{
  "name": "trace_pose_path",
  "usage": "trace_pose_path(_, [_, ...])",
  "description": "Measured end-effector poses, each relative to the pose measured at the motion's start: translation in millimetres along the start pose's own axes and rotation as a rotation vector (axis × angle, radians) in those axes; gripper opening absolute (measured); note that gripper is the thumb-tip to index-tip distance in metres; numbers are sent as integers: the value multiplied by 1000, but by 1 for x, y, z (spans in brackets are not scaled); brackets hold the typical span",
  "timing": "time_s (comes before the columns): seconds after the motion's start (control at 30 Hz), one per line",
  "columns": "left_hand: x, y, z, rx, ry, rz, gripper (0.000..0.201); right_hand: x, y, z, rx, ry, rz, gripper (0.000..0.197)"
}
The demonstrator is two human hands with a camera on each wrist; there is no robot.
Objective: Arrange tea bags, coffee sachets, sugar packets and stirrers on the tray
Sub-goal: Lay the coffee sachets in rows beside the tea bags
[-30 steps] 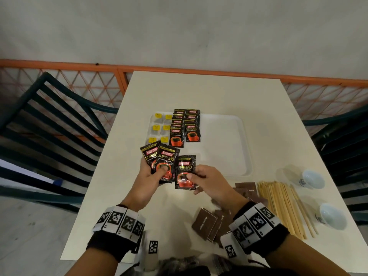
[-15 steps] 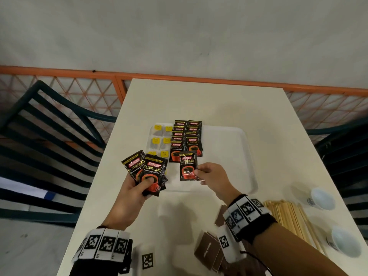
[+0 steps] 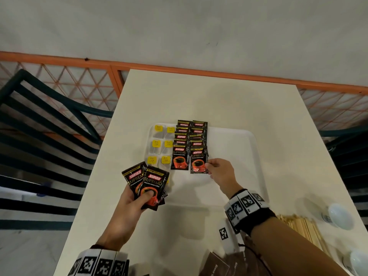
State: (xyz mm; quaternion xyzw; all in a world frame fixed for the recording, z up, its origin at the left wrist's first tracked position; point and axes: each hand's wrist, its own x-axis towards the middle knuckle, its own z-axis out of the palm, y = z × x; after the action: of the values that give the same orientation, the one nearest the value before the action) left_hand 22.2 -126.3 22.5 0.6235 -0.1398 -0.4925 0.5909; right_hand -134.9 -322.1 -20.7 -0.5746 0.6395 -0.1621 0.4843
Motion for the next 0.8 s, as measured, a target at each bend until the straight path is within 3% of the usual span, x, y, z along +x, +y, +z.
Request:
trace_pose_path(0.6, [6,-2,15,50,-103,-48,43,-12,-12,0,-117,70,-138,21])
trace_pose_path(0.67, [8,-1,19,41,-116,-47,46,-28,-22,0,-119,-1,-200,26])
trace_pose_path(0.8, [11,1,28,53,-123,2,42,-72,-36,5,9,-416,-252,28])
